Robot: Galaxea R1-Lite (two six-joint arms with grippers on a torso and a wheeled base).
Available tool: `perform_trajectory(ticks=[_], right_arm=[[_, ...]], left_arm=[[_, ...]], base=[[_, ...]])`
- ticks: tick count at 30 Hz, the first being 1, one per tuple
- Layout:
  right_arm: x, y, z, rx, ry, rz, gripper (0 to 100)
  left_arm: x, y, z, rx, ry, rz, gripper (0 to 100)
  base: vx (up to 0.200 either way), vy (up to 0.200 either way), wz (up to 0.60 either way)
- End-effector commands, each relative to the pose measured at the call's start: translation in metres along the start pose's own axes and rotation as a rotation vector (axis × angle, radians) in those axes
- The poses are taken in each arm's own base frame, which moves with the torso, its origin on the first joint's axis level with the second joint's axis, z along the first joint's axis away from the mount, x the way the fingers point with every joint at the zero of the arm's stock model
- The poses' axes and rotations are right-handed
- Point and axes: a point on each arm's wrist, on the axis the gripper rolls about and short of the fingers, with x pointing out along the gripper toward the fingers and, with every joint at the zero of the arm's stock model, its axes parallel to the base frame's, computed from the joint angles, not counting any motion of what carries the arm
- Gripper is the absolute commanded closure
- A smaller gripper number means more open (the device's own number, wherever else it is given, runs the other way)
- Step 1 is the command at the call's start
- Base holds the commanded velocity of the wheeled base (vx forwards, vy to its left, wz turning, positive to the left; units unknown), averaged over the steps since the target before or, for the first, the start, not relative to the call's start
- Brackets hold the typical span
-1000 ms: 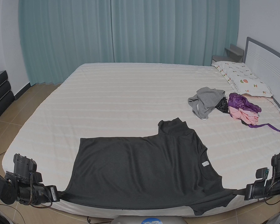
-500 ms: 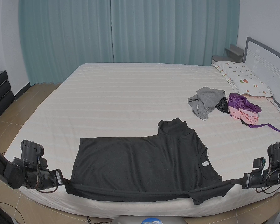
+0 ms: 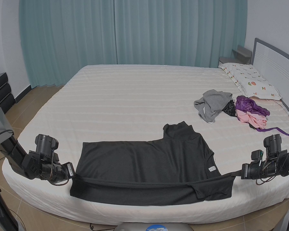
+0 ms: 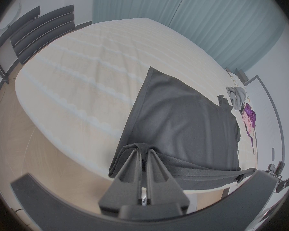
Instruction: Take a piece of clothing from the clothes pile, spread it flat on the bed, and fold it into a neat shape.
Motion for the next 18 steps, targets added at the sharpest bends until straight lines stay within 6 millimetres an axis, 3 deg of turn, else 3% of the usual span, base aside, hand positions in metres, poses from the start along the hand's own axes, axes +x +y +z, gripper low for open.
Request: perform_trajectory(ticks=[1, 8, 18], right_arm=[[0.017, -0.006, 0.006, 0.01, 0.025, -0.001, 100], [0.029, -0.005, 0.012, -0.003, 0.032, 0.008, 100], [0.027, -0.001, 0.024, -0.015, -0.013, 0.016, 100]], left_arm=[[0.021, -0.001, 0.007, -0.002, 0.008, 0.012, 100], [0.014, 0.0, 0.01, -0.009, -0.016, 0.009, 100], [-0.001, 0.001, 0.013, -0.009, -0.052, -0.005, 100]], base=[[0.0, 0.0, 0.0], [0.0, 0.0, 0.0], [0.0, 0.0, 0.0]])
